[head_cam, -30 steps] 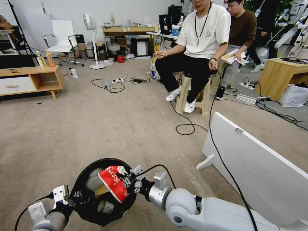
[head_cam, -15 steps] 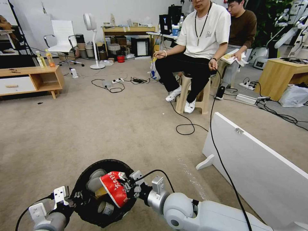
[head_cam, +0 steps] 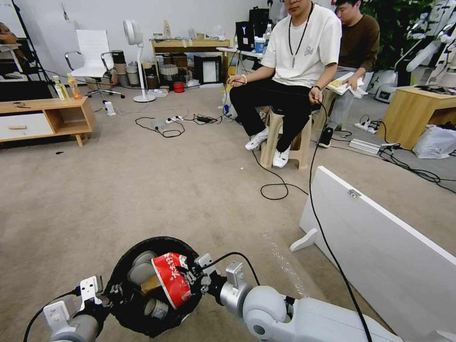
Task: Pick up the trash bin and place the garbage on the floor into it.
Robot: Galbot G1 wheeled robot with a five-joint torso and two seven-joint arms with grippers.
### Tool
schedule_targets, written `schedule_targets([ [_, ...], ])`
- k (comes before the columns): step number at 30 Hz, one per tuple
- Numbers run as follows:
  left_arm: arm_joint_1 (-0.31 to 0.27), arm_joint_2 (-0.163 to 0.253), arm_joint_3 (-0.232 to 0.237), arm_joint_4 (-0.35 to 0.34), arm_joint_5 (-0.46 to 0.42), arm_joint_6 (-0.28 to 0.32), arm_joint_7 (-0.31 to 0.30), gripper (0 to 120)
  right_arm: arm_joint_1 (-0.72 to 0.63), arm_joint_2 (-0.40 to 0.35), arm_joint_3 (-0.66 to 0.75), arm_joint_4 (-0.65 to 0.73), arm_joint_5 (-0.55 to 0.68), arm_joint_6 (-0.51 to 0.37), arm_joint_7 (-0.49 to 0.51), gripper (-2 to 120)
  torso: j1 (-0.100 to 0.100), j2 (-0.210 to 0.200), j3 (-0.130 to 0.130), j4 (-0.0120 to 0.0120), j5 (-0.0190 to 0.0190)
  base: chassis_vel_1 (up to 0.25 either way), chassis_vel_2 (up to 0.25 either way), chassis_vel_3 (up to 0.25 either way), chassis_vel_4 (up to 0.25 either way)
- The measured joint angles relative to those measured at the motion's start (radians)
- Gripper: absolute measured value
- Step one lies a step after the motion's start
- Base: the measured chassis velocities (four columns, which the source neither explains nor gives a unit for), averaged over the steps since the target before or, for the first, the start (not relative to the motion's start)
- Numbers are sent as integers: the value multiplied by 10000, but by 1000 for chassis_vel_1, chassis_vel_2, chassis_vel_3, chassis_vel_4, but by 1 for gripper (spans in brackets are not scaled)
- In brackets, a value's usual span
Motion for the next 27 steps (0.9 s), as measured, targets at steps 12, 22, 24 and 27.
schedule_targets([
  [12,-13,-22,17,44,35,0,2,2,35,-141,201,527,66,-75,94,69,1,0,0,0,0,0,0,0,0],
  [22,5,-44,10,41,49,-7,11,2,70,-1,169,637,174,-198,180,98,0,0,0,1,-1,0,0,0,0],
  [24,23,-44,1,29,49,-9,12,2,66,26,105,632,170,-205,183,98,0,-3,0,0,-1,0,0,0,0],
  [27,29,-55,-2,10,48,-10,14,2,120,131,-23,619,165,-225,192,98,0,-3,0,0,-1,0,0,0,0],
])
